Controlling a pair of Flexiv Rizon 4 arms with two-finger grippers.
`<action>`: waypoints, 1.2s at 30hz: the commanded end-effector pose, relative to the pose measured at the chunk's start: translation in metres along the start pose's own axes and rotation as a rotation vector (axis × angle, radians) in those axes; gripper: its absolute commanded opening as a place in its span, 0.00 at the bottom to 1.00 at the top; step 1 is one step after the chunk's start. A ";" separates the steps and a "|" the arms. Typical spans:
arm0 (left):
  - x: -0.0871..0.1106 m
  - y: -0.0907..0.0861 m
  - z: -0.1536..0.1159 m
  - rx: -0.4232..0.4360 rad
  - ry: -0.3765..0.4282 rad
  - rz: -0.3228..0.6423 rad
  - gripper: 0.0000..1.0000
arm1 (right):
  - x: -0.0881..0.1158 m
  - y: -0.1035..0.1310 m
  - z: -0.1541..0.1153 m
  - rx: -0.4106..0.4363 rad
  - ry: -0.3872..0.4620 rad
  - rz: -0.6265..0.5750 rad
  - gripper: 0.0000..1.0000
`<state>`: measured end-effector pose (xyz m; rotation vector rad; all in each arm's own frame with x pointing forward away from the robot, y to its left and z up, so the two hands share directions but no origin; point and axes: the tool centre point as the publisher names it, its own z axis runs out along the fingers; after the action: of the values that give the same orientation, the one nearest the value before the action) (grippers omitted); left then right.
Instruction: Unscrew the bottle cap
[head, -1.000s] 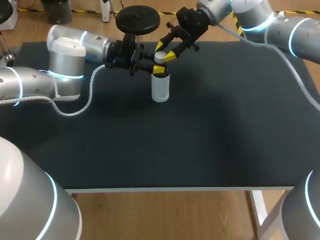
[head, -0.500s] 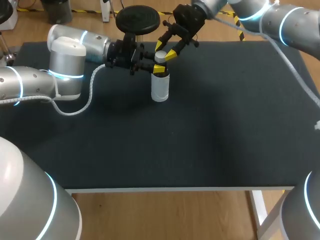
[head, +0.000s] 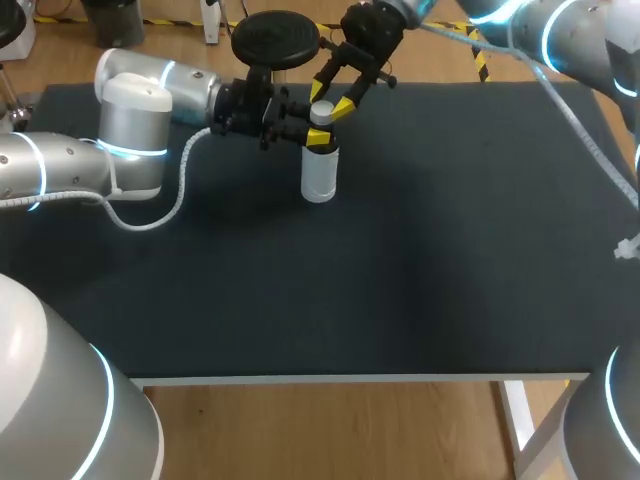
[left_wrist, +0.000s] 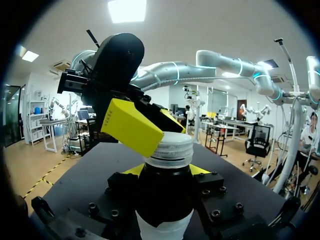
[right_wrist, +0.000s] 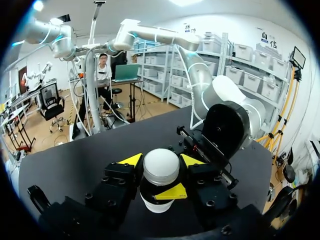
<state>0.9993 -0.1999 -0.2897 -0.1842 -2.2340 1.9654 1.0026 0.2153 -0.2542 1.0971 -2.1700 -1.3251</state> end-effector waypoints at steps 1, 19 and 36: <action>-0.002 0.003 0.000 0.001 0.005 -0.001 0.00 | -0.006 0.003 -0.005 0.025 0.563 0.010 1.00; -0.002 0.003 0.000 0.001 0.005 -0.001 0.00 | 0.007 0.011 -0.016 0.309 0.034 0.386 1.00; -0.002 0.003 0.000 0.001 0.005 -0.001 0.00 | 0.010 0.008 -0.027 0.529 -0.307 0.523 1.00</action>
<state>0.9995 -0.2000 -0.2910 -0.1828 -2.2346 1.9647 1.0292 0.2007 -0.2487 0.4995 -2.4281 -0.7770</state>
